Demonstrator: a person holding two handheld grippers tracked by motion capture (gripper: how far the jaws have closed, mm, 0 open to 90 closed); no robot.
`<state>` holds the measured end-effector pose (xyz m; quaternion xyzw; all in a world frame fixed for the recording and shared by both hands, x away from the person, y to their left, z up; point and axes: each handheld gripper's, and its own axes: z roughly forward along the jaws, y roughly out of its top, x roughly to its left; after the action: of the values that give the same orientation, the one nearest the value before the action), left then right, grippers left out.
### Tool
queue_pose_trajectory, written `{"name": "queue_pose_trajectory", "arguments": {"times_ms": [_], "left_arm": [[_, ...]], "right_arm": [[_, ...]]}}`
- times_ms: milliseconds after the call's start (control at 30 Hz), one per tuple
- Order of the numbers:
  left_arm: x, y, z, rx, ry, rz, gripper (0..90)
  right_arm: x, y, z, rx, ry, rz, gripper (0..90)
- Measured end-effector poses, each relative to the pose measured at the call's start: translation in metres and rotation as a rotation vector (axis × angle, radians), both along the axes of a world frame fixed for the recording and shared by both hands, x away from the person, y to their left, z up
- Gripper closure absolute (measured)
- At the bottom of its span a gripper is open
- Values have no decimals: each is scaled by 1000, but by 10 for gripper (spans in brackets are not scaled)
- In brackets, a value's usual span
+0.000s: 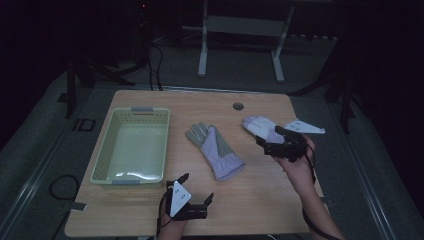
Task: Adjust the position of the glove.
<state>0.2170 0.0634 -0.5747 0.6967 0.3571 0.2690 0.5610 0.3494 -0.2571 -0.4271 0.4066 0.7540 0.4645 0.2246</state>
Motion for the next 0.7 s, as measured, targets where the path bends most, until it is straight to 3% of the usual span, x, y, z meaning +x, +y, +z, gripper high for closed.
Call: {"name": "queue_pose_trajectory", "arguments": {"times_ms": [200, 267, 433, 567, 700], "left_arm": [[0, 0, 0, 2, 3, -4, 0], [0, 0, 0, 4, 5, -4, 0], [-1, -2, 0, 17, -4, -5, 0], [0, -1, 0, 13, 3, -6, 0], [0, -1, 0, 9, 1, -6, 0]], "right_arm": [[12, 36, -12, -62, 17, 65, 184], [17, 45, -18, -66, 36, 79, 196], [27, 67, -37, -83, 28, 120, 254], [39, 84, -50, -89, 84, 131, 270], [48, 97, -58, -99, 104, 138, 280]]}}
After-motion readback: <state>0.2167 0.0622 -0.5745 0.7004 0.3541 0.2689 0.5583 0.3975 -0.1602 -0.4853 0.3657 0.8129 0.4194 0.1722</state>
